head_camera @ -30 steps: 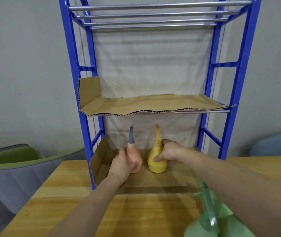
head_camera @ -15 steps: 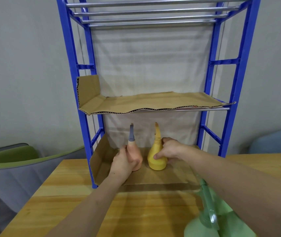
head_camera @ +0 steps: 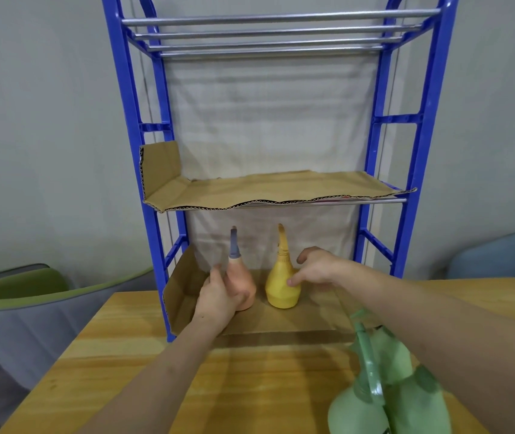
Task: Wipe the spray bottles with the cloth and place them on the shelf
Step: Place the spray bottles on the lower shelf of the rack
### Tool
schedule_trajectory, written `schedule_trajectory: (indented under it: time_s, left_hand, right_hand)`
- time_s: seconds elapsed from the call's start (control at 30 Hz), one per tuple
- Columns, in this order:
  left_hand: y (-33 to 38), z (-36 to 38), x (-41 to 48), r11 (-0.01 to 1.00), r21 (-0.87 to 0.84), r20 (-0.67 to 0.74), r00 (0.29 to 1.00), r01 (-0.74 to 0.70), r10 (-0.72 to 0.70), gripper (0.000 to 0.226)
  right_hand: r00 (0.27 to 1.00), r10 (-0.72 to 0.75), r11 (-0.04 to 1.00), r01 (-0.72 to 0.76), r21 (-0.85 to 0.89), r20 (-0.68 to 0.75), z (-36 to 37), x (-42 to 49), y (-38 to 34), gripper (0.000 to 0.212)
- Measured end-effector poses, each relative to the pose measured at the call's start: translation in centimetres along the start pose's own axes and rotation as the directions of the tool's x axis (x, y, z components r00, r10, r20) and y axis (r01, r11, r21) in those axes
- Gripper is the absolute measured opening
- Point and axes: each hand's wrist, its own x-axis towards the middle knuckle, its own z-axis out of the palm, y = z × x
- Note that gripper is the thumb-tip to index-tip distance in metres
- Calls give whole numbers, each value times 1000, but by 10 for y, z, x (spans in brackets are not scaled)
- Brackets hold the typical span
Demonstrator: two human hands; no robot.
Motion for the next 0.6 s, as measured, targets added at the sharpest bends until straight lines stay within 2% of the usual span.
schedule_trajectory:
  time_s: [0.2, 0.33, 0.43, 0.5, 0.6]
  left_hand:
    - [13, -9, -29, 1000, -11, -76, 997, -22, 21, 72]
    - [21, -6, -56, 990, -19, -157, 979, -137, 133, 55]
    - [31, 5, -73, 975, 16, -103, 969, -223, 224, 44]
    - [37, 16, -80, 964, 35, -50, 963, -262, 263, 38]
    - [44, 30, -88, 959, 20, -9, 959, -284, 284, 34]
  right_hand:
    - [992, -86, 991, 75, -110, -95, -33, -45, 0, 56]
    - [956, -160, 986, 145, -80, -248, -57, -89, 11, 28]
    - [900, -181, 983, 155, -96, -396, -68, -117, 33, 3]
    - [895, -158, 984, 105, -146, -418, -71, -131, 49, 6]
    - [961, -29, 986, -18, -167, -275, -75, -144, 70, 22]
